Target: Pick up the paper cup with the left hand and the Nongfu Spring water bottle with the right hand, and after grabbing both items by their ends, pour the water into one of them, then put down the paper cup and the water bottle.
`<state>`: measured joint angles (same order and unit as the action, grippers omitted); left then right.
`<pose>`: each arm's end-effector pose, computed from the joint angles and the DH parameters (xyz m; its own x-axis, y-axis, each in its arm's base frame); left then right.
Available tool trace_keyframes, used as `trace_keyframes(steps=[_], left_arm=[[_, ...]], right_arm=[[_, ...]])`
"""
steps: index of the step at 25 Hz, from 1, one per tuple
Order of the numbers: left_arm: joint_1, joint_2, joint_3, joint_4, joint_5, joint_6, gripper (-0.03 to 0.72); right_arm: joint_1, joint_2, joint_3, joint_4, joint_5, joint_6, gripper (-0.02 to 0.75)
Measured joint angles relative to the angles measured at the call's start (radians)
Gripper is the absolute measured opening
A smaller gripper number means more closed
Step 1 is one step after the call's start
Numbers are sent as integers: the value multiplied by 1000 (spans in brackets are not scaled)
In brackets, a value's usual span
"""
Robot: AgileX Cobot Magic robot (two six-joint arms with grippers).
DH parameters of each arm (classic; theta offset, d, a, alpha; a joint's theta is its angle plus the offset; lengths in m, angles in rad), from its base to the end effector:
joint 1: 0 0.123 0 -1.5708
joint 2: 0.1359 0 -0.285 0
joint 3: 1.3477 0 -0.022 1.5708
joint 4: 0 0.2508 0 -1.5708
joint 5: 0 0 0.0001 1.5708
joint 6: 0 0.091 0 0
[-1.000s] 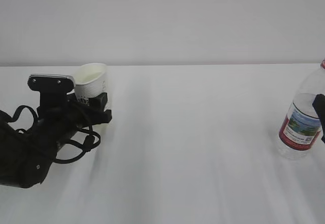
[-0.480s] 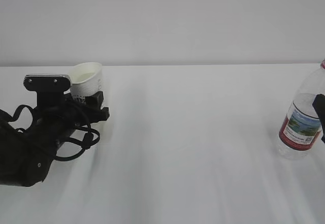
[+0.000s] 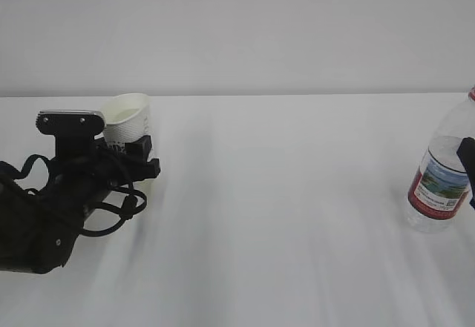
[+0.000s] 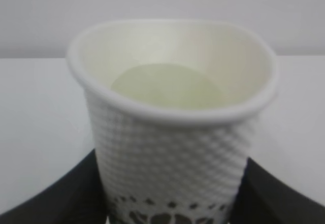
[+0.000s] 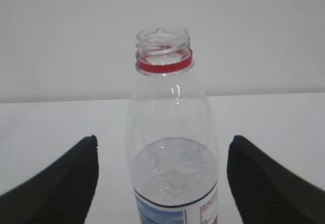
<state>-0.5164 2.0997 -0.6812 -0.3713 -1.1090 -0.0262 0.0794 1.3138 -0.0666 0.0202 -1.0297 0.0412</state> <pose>0.3103 -0.1422 0.0874 -0.2498 -0.0721 -0.9656 0.1471 0.9828 -0.1114 0.1757 0.0124 0.1728 -0.1326 0.0412 -0.9903 -0.0554 0.9973 0.0489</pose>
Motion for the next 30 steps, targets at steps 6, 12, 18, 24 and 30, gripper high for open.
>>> trace_keyframes(steps=[6,12,18,24,30], left_arm=[[0,0,2,0,0,0,449],[0,0,21,0,0,0,447],[0,0,21,0,0,0,446],[0,0,21,0,0,0,444],[0,0,21,0,0,0,445]], right_arm=[[0,0,0,0,0,0,594],[0,0,0,0,0,0,594],[0,0,0,0,0,0,594],[0,0,0,0,0,0,594],[0,0,0,0,0,0,594]])
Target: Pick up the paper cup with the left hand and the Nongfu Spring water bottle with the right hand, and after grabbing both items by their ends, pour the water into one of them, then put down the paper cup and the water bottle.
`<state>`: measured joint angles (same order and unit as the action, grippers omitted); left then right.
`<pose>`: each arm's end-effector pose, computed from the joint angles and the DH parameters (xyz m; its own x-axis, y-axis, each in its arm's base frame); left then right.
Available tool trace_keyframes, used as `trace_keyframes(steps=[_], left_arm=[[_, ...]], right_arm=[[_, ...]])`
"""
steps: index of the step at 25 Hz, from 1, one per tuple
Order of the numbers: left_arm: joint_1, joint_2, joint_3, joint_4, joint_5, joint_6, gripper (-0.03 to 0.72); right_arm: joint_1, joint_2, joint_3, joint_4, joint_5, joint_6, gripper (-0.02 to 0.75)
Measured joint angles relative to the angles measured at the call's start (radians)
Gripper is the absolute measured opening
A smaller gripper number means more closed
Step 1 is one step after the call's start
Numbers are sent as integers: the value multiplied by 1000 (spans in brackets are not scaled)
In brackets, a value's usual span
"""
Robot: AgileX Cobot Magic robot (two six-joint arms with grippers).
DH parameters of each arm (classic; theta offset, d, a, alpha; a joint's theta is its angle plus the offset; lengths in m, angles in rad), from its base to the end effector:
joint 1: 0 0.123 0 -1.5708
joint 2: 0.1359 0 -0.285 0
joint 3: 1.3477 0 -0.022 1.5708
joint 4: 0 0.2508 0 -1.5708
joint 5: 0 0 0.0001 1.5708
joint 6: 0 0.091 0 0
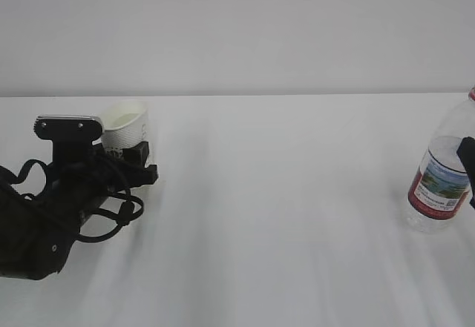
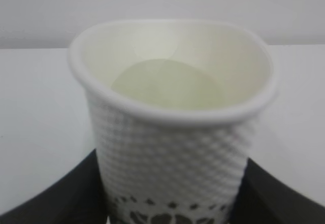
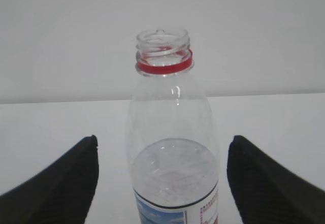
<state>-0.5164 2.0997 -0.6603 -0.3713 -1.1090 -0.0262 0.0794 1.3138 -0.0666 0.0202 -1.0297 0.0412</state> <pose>0.3055 -0.1395 0.0840 -0.2674 -0.0621 -0.9616 0.1451 0.9839 -0.1039 0.1757 0.0124 0.1728 -0.1326 0.0412 -0.9903 -0.0554 0.9973 0.0489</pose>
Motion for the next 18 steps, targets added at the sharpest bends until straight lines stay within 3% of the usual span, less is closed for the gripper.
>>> trace_keyframes(steps=[18], left_arm=[[0,0,0,47,9,0,591]], right_arm=[[0,0,0,0,-2,0,594]])
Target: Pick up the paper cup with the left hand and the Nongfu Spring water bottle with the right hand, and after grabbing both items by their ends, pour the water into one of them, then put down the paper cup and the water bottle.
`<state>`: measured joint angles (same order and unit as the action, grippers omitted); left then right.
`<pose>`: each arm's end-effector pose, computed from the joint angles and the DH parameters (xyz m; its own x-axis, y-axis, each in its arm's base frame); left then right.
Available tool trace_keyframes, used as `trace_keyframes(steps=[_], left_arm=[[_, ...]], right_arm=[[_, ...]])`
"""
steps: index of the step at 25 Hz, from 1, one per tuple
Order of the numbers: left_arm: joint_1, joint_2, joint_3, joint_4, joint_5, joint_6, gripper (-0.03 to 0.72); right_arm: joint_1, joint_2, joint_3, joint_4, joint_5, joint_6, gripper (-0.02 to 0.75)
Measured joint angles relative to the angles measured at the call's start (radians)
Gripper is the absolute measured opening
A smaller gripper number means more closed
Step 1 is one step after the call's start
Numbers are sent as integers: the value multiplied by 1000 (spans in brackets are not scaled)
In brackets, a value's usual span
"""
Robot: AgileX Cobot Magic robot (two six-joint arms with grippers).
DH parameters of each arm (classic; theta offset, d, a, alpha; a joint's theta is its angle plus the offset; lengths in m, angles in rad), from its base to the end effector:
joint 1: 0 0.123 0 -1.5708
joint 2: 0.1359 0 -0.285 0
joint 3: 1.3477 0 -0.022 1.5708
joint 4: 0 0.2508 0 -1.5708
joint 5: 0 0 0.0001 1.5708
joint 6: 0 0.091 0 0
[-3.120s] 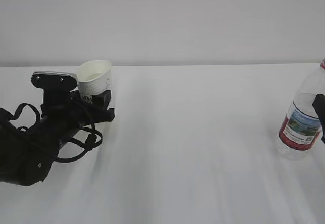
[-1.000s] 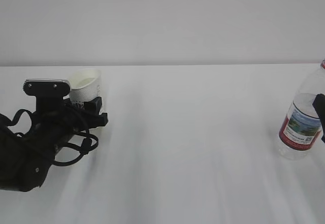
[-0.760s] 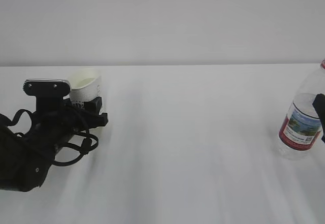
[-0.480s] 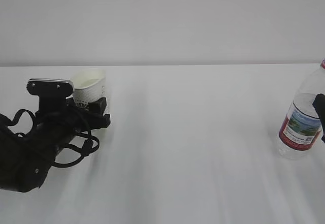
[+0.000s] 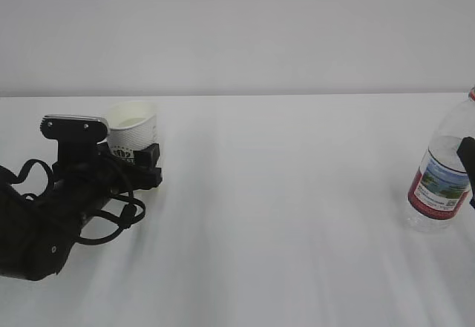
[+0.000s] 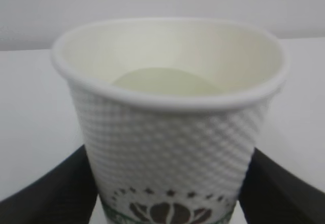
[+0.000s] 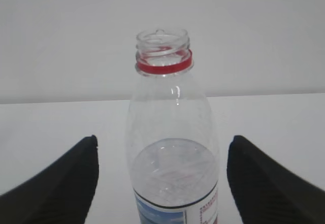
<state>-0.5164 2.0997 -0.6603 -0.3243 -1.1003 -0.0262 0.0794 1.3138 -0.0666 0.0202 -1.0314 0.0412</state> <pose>0.3046 -0.1433 0.0835 -0.2731 -0.0396 -0.9612 0.1904 0.9772 -0.0943 0.1757 0.0124 0.1730 -0.1310 0.0413 -0.9905 -0.0555 0.9973 0.0489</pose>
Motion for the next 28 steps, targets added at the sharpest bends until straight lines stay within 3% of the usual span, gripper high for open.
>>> trace_keyframes(steps=[6,13,28], left_arm=[[0,0,0,0,2,0,603],[0,0,49,2,-5,-87,683],[0,0,168,13,-43,-167,691]], right_arm=[[0,0,0,0,0,0,594],[0,0,0,0,0,0,594],[0,0,0,0,0,0,594]])
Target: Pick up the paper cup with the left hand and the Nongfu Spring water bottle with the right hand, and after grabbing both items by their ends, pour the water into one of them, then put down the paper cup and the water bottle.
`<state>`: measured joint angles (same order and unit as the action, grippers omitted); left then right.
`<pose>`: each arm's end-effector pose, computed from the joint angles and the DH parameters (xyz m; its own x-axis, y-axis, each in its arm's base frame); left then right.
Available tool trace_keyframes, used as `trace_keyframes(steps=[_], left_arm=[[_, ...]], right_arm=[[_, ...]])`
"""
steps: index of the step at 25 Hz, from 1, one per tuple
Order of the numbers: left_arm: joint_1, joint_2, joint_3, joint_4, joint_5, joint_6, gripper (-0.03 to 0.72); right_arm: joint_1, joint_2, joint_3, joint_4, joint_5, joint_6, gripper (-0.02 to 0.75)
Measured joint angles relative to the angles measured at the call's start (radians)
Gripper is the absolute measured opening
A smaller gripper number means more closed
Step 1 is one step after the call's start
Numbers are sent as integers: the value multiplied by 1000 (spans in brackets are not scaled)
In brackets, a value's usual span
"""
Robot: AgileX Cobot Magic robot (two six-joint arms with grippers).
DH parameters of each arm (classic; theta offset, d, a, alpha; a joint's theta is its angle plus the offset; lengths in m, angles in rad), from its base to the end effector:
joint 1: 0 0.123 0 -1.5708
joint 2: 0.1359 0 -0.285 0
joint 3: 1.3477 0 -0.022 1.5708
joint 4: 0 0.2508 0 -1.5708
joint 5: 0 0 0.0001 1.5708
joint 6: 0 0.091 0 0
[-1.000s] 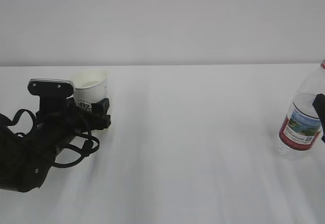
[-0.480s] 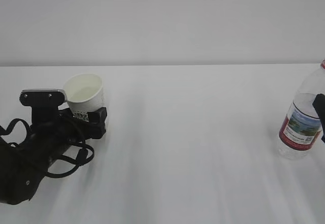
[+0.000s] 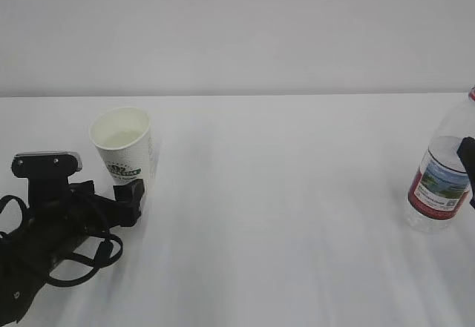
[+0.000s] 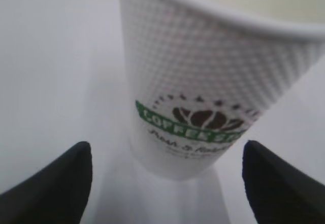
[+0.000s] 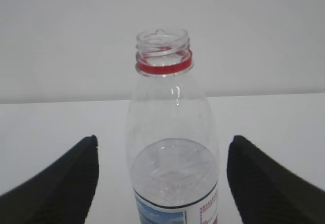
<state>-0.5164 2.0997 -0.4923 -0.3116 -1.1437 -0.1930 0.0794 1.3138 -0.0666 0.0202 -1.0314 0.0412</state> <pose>0.2657 -0.1217 0.0642 -0.3974 -0.1276 -0.9087 0.1299 0.9725 -0.1934 0.1757 0.0124 0.1730 -0.1310 0.0413 -0.9905 -0.0555 0.9973 0.0489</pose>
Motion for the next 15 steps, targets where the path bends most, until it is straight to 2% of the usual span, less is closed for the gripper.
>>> trace_keyframes(steps=[9,15], left_arm=[[0,0,21,14,-2,-6,685],[0,0,21,68,-5,-8,630]], right_arm=[[0,0,0,0,0,0,594],[0,0,0,-11,-25,0,593]])
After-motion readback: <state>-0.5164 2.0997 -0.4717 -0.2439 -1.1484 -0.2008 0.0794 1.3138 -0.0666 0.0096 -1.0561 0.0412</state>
